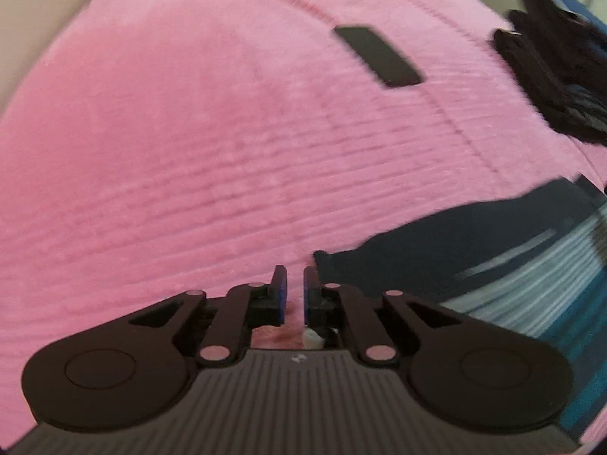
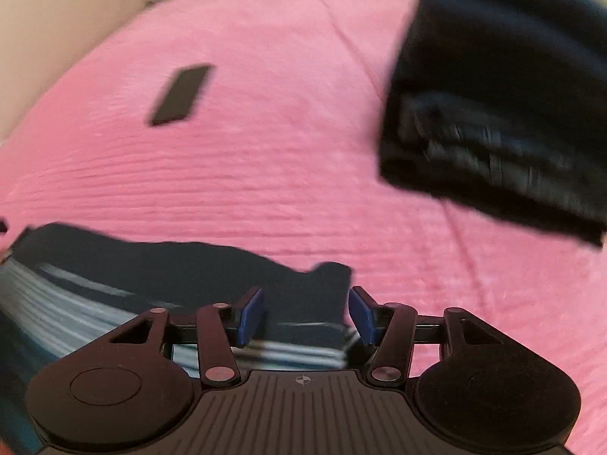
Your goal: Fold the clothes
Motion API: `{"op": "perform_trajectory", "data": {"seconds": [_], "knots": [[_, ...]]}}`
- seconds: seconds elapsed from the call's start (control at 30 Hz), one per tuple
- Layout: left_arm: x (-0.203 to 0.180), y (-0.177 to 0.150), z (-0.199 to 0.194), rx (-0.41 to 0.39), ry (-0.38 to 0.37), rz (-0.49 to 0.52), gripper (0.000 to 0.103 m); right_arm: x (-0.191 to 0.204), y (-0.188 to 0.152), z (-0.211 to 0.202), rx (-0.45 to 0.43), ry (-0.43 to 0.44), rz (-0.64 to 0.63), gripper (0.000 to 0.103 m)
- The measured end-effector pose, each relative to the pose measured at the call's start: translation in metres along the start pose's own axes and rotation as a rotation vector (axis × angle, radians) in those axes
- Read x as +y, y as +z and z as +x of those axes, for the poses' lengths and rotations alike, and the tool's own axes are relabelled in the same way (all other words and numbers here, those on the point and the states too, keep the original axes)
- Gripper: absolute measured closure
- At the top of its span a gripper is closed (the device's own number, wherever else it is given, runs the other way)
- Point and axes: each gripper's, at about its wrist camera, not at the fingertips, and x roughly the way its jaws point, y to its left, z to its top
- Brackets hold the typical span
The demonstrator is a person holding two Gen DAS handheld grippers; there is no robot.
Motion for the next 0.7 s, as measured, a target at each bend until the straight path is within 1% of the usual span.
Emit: {"op": "perform_trajectory", "data": {"seconds": [0.03,0.07,0.13,0.2,0.27,0.3,0.33,0.4,0.47,0.5,0.53,0.6,0.7], "knots": [[-0.008,-0.004,-0.007,-0.011,-0.031,0.009,0.098,0.007,-0.005,-0.01,-0.013,0.052,0.012,0.049],[-0.015,-0.009,-0.013,-0.013,-0.063,0.012,0.097,0.014,-0.013,-0.015,-0.007,0.105,0.031,0.049],[-0.03,-0.027,-0.011,0.029,-0.115,0.015,0.093,0.026,-0.031,-0.015,0.048,0.181,0.05,0.049],[-0.044,-0.048,-0.006,0.081,-0.146,0.033,0.091,0.032,-0.056,-0.007,0.132,0.203,0.045,0.049],[-0.053,-0.072,0.001,0.137,-0.119,0.086,0.09,0.03,-0.088,0.003,0.234,0.171,0.029,0.049],[-0.056,-0.082,0.002,0.152,-0.107,0.11,0.089,0.027,-0.103,0.001,0.245,0.163,0.011,0.049],[-0.057,-0.089,-0.002,0.145,-0.099,0.124,0.089,0.024,-0.113,-0.007,0.219,0.168,-0.009,0.049],[-0.058,-0.094,-0.015,0.15,-0.063,0.156,0.089,0.022,-0.124,-0.023,0.235,0.136,-0.048,0.049],[-0.067,-0.097,-0.035,0.151,-0.019,0.229,0.09,0.026,-0.126,-0.042,0.231,0.099,-0.075,0.049],[-0.073,-0.099,-0.047,0.148,-0.018,0.26,0.089,0.027,-0.129,-0.053,0.22,0.1,-0.079,0.049],[-0.077,-0.103,-0.056,0.149,-0.035,0.271,0.089,0.029,-0.134,-0.06,0.216,0.119,-0.073,0.049],[-0.09,-0.116,-0.067,0.184,-0.066,0.295,0.088,0.032,-0.145,-0.072,0.214,0.155,-0.062,0.049],[-0.099,-0.144,-0.06,0.256,-0.042,0.339,0.088,0.031,-0.169,-0.061,0.274,0.138,-0.045,0.049]]}}
